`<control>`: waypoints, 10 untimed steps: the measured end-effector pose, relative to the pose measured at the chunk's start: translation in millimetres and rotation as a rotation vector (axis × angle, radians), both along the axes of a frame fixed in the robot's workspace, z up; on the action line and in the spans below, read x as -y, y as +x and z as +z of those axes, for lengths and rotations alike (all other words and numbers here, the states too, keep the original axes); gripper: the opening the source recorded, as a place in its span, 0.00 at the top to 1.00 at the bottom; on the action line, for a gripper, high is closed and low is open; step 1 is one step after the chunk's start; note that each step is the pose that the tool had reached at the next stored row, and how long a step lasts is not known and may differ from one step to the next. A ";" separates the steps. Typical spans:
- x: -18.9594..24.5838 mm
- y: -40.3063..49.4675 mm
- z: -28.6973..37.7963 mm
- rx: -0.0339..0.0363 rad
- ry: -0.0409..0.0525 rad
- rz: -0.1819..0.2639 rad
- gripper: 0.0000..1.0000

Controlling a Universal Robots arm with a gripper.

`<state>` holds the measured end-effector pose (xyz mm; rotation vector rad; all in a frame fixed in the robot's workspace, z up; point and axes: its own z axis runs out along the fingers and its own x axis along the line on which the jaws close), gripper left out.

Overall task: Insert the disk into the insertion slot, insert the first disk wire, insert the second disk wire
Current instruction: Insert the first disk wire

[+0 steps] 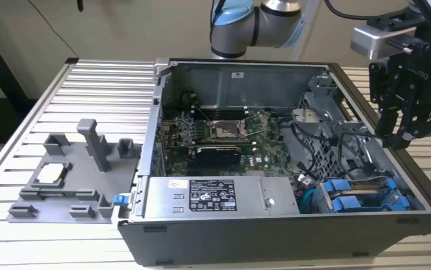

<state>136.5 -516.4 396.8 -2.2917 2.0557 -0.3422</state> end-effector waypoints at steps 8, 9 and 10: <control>-0.2 0.0 0.0 0.0000 -0.0001 0.000 0.81; -0.2 0.0 0.0 0.0000 0.0000 0.000 0.81; -0.2 0.0 0.0 0.0000 0.0000 0.000 0.81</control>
